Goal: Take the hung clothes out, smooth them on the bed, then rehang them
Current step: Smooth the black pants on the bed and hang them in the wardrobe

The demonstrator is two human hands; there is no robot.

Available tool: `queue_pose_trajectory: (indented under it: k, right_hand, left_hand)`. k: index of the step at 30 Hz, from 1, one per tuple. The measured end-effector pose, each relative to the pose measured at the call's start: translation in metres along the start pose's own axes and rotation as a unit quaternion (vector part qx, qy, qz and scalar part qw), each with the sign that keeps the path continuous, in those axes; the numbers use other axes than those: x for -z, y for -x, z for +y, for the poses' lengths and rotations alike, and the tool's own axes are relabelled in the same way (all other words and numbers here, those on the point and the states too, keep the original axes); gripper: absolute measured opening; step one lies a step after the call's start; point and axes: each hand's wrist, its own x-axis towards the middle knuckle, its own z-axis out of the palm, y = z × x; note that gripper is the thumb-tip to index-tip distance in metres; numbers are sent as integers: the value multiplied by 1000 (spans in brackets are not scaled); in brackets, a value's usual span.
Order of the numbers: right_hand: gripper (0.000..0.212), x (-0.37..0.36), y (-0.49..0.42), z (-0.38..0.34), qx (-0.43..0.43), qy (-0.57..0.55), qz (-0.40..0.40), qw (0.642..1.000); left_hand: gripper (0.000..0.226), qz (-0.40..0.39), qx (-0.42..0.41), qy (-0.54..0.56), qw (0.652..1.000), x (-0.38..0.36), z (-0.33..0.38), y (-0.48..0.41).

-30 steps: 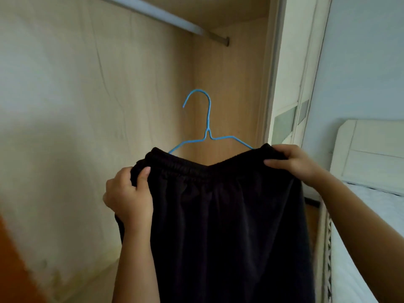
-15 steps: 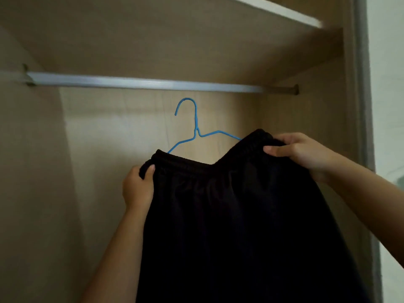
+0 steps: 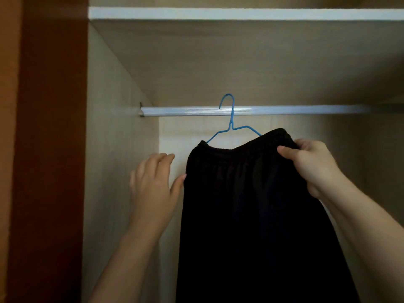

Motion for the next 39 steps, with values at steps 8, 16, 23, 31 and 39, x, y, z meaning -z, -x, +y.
queue_pose_trajectory:
  k: [8,16,23,31,39]
  right_hand:
    - [20,-81,-44,-7,25,118,25,992]
    - [34,-129,-36,6,28,159,0,987]
    - [33,-154,-11,30,0,133,-48,990]
    - [17,-165,8,36,-7,72,-108,991]
    - [13,-141,51,44,11,51,-165,985]
  left_hand:
    - [48,-8,-17,-164,986,47,-5,-6]
    - [45,3,15,-180,984,54,-20,-4]
    - [44,31,17,-175,984,49,-29,-1]
    - [43,41,3,-154,987,46,-35,3]
    - [41,10,29,-81,996,50,-23,21]
